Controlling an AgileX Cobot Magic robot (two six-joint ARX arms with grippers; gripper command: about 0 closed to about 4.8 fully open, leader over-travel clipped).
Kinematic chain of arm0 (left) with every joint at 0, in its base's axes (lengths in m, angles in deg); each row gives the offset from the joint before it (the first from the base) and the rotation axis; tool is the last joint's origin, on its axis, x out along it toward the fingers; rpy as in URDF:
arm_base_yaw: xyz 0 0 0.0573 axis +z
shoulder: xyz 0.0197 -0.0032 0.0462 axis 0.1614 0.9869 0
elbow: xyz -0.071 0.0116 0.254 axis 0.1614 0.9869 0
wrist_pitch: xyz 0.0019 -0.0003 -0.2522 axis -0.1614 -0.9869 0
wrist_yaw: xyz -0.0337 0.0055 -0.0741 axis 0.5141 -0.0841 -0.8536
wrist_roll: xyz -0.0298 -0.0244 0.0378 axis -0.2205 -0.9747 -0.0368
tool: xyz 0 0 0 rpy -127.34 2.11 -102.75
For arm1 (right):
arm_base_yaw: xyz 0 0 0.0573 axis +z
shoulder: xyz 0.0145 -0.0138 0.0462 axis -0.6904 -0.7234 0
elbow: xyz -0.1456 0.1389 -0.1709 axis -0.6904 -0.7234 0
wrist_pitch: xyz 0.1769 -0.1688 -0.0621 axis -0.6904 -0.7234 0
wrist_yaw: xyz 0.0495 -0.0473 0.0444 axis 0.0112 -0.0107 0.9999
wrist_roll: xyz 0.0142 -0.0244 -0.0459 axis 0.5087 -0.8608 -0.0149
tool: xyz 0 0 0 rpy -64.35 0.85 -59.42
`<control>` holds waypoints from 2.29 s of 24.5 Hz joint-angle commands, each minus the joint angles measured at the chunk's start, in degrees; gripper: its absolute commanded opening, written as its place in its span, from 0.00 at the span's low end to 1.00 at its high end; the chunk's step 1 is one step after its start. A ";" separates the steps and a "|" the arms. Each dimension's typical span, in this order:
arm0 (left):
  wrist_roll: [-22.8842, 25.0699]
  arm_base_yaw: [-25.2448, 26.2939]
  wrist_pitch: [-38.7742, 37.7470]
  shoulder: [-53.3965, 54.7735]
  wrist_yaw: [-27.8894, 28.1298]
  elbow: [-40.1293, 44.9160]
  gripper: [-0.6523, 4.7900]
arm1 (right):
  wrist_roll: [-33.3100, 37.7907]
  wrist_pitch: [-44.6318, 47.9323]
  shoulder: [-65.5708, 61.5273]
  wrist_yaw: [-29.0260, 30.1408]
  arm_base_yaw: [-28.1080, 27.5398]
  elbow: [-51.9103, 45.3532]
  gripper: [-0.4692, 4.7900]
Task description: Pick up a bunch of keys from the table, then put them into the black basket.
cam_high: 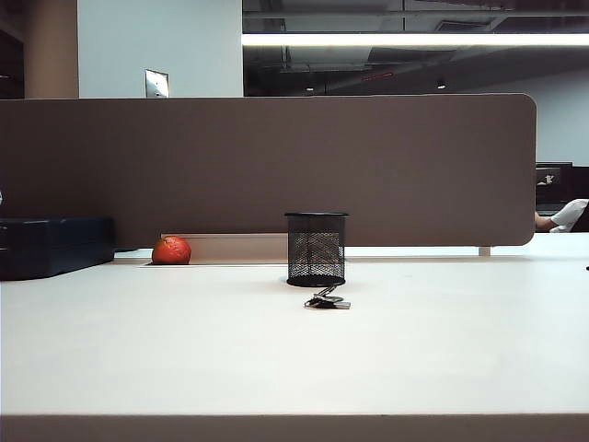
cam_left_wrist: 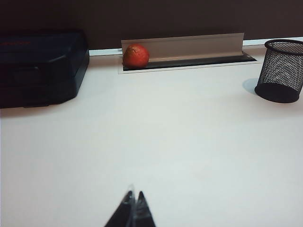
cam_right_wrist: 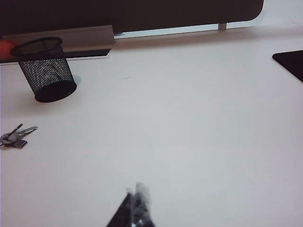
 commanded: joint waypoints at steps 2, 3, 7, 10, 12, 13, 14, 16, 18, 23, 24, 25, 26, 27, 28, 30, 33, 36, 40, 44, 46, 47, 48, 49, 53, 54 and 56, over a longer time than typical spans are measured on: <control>-0.15 0.02 0.79 0.04 0.00 -0.11 0.11 | 0.04 0.98 0.15 0.26 0.02 0.26 0.07; -0.15 0.02 0.79 0.04 0.00 -0.11 0.11 | 0.04 0.98 0.15 0.26 0.04 0.26 0.07; -0.15 0.02 0.79 0.04 0.00 -0.15 0.11 | 0.04 1.01 0.15 0.31 0.07 0.26 0.07; -0.15 0.02 1.49 0.04 -0.02 -0.20 0.11 | 2.01 0.94 0.15 0.59 0.09 0.42 0.07; -0.17 0.00 1.84 0.04 -0.13 -0.24 0.11 | 4.90 0.94 0.15 1.73 0.09 0.79 0.07; -0.17 0.00 1.81 0.04 -0.55 -0.24 0.11 | 5.03 0.85 0.15 2.25 0.09 0.94 0.07; -0.17 0.00 1.81 0.04 -1.03 -0.24 0.11 | 5.05 0.81 0.15 3.23 0.09 1.25 0.07; -0.17 0.00 1.81 0.04 -3.26 -0.33 0.11 | 5.90 0.37 0.15 4.87 0.09 2.73 0.07; -0.17 -0.02 1.75 0.04 -4.68 -0.50 0.11 | 7.63 -0.68 0.15 4.83 0.09 4.28 0.07; -0.17 -0.02 1.64 0.04 -5.84 -2.14 0.11 | 9.38 -5.79 0.13 4.83 0.09 8.59 0.07; -0.17 -0.02 1.66 0.04 -5.84 -2.62 0.11 | 9.99 -6.93 0.13 4.92 0.09 9.44 0.07; -0.17 -0.02 1.75 0.04 -5.86 -3.32 0.11 | 11.76 -8.22 0.13 5.35 0.09 10.56 0.07; -0.20 -0.04 1.88 0.04 -6.40 -4.00 0.11 | 13.38 -9.31 0.11 6.32 0.09 11.56 0.07; -0.17 -0.02 1.90 0.04 -7.19 -4.22 0.11 | 13.86 -9.60 0.11 6.71 0.09 12.02 0.07; -0.20 -0.04 1.92 0.04 -8.76 -4.79 0.11 | 14.32 -9.79 0.04 7.91 0.09 13.14 0.07; -0.20 -0.04 1.90 0.04 -10.49 -5.33 0.11 | 15.23 -9.90 -0.28 8.04 0.09 14.53 0.07; -0.24 -0.02 1.77 0.04 -11.82 -6.38 0.11 | 15.30 -10.75 -1.92 8.02 0.09 17.79 0.07; -1.95 -0.02 1.70 0.04 -12.09 -7.61 0.11 | 15.28 -13.27 -5.70 8.33 0.09 21.55 0.07; -4.44 -0.02 1.60 0.04 -13.40 -9.11 0.11 | 15.26 -14.05 -13.33 12.57 0.09 26.56 0.07; -5.18 -0.02 1.57 0.04 -15.52 -10.25 0.11 | 15.26 -14.08 -21.14 16.83 0.09 31.26 0.07; -5.20 -0.02 1.36 0.04 -16.90 -10.75 0.11 | 15.26 -14.10 -24.63 17.88 0.11 33.42 0.07; -5.18 -0.02 1.16 0.04 -17.38 -11.02 0.11 | 15.26 -14.08 -26.71 18.53 0.09 34.80 0.07; -5.42 -0.02 1.20 0.04 -17.90 -11.10 0.11 | 15.26 -14.10 -28.30 18.93 0.13 35.91 0.07; -6.45 -0.02 1.01 0.04 -18.71 -11.13 0.11 | 15.26 -14.08 -31.58 20.35 0.11 38.29 0.07; -8.13 -0.02 -0.74 0.04 -19.74 -11.21 0.11 | 15.28 -14.12 -40.13 26.29 0.11 44.48 0.07; -8.13 -0.02 -1.14 0.04 -19.98 -11.30 0.11 | 15.26 -14.14 -41.13 27.26 0.13 45.29 0.07; -8.15 -0.02 -1.90 0.04 -20.09 -11.39 0.11 | 15.28 -14.10 -43.19 28.44 0.15 47.06 0.07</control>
